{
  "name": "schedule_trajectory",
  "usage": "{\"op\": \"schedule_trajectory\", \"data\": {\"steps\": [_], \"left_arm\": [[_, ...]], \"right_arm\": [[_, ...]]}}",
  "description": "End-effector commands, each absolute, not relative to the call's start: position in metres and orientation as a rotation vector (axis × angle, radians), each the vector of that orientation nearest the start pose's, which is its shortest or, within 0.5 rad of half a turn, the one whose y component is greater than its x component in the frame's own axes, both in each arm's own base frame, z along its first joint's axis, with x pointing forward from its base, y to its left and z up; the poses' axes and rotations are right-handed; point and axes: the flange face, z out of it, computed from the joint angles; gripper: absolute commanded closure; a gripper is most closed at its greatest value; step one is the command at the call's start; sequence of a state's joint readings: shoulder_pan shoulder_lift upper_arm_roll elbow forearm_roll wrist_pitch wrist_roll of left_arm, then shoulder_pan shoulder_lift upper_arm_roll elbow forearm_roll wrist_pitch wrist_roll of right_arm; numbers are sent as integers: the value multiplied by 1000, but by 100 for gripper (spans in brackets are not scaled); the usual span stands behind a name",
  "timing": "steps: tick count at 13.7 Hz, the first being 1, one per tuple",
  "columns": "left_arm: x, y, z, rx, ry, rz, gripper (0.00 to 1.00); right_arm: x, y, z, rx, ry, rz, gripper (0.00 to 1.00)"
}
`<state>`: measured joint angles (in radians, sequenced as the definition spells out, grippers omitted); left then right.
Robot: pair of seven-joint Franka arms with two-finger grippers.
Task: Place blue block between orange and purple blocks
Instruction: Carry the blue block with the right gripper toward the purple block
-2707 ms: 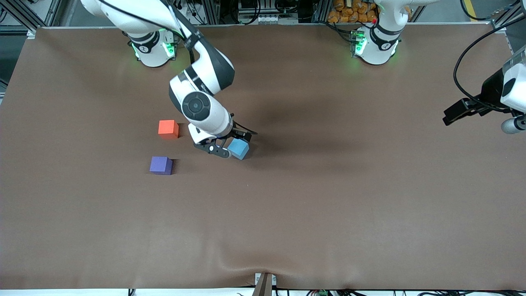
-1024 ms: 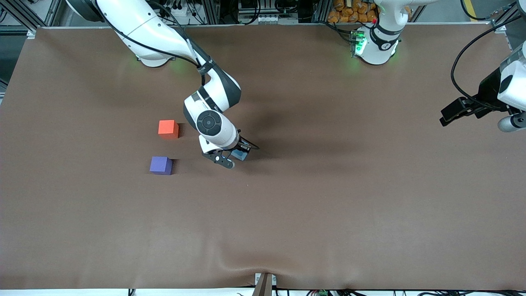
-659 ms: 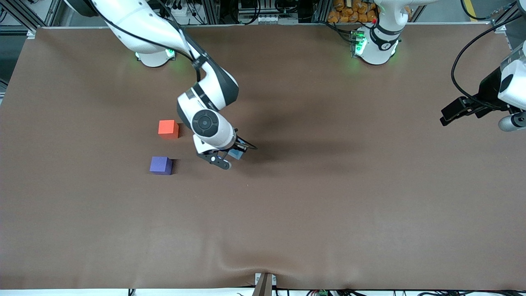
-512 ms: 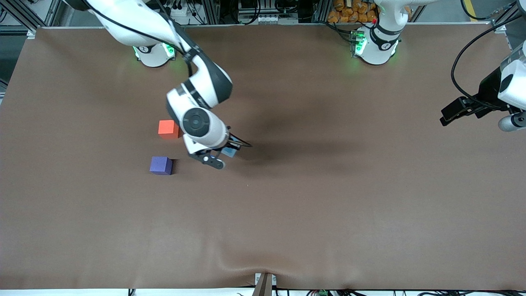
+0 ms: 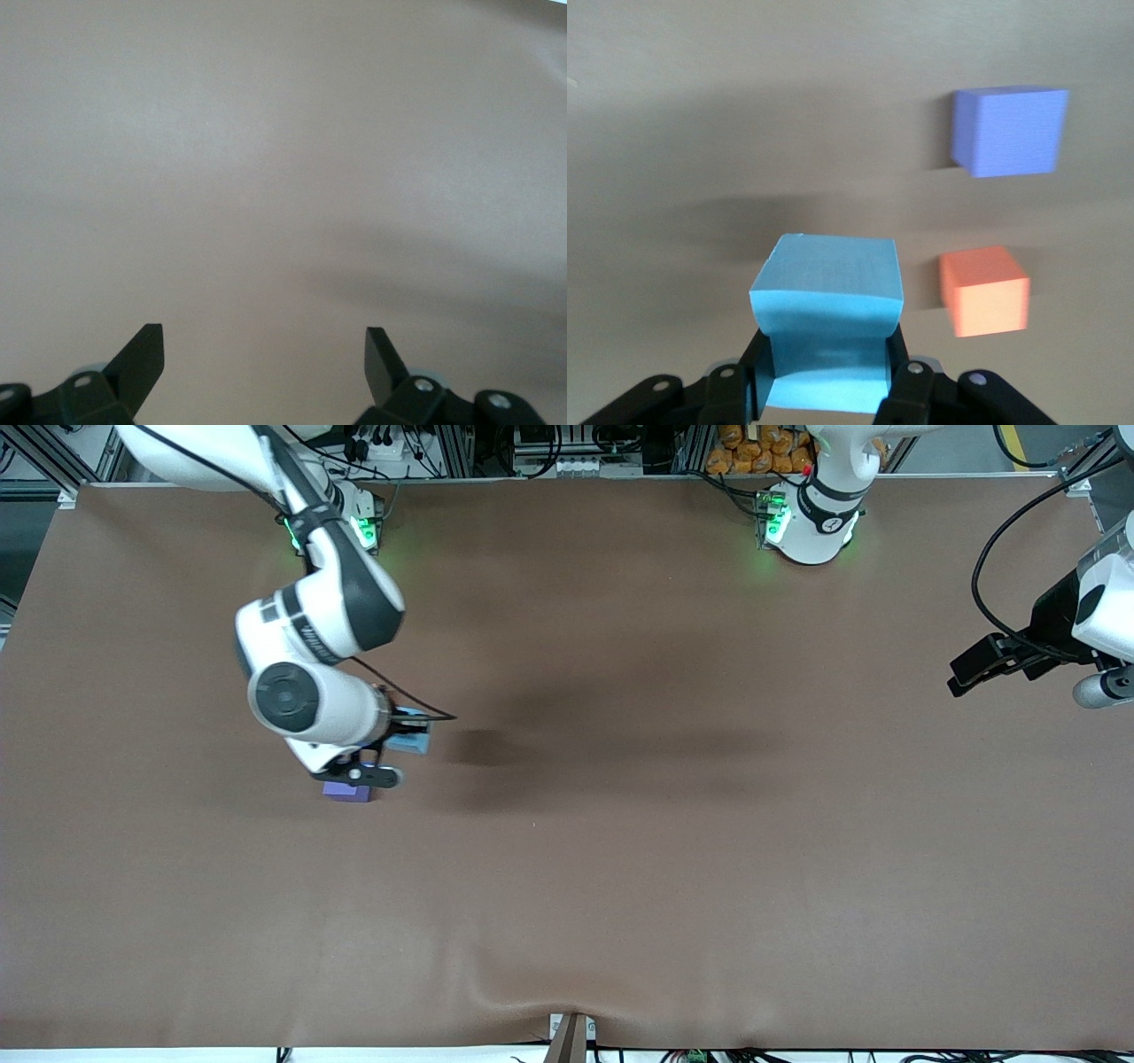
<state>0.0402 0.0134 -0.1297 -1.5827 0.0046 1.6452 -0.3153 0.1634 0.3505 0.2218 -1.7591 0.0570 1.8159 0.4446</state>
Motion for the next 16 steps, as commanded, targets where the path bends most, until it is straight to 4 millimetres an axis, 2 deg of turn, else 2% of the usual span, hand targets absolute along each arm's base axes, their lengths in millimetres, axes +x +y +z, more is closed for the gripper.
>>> {"op": "schedule_trajectory", "data": {"steps": [1,3,6,9,10,12,16], "left_arm": [[559,-54,617,-3145,-323,-78,0],[559,-54,617,-3144,-323,-78,0],[559,-59,613,-3144,-308,-66,0],[558,-60,610,-3143,-301,-57,0],[558,-60,610,-3142,-303,-52,0],[557,-60,609,-3142,-303,-47,0],[557,-59,610,-3141,-305,-49,0]], "right_arm": [[545,187,345,-3097,40,471,56],[539,161,325,-3089,38,439,56],[537,138,310,-3075,-13,424,56],[531,132,288,-3074,-7,393,56],[531,124,284,-3072,-17,382,56],[531,113,280,-3069,-48,384,56],[534,111,277,-3068,-37,356,56]]}}
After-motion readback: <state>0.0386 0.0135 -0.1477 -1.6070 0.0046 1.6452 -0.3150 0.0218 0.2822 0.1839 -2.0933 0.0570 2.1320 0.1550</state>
